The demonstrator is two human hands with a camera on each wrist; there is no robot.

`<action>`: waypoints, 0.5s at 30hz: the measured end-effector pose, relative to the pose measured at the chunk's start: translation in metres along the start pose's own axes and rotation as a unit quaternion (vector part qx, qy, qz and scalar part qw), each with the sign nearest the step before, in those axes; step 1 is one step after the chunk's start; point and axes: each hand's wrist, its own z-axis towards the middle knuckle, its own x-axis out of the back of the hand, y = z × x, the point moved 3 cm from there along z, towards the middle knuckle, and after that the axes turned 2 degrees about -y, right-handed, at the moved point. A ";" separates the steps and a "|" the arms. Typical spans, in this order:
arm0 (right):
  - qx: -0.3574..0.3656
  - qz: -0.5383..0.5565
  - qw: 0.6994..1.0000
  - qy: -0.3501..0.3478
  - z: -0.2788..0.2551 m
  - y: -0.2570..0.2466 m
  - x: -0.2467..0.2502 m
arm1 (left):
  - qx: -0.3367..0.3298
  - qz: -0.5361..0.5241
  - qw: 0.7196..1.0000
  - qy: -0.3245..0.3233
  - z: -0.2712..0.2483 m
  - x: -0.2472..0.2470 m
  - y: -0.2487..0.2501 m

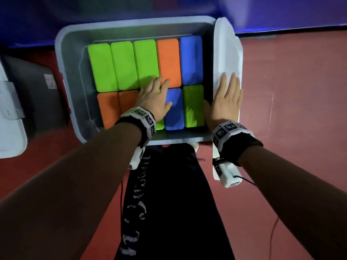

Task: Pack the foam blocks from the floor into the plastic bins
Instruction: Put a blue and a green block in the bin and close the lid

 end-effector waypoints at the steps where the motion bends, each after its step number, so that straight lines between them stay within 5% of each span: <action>1: -0.060 -0.002 0.996 -0.063 -0.001 0.013 -0.001 | -0.013 -0.003 1.000 0.005 0.000 0.004 0.009; 3: -0.134 0.026 0.970 -0.202 -0.006 0.033 -0.006 | -0.036 0.005 0.999 0.015 0.000 0.008 0.025; 5: -0.148 0.088 0.952 -0.253 -0.011 0.039 -0.007 | -0.053 0.017 0.998 0.018 -0.001 0.011 0.037; 15: -0.146 0.113 0.957 -0.223 -0.044 0.034 0.008 | -0.140 0.092 0.984 0.054 -0.032 0.025 0.068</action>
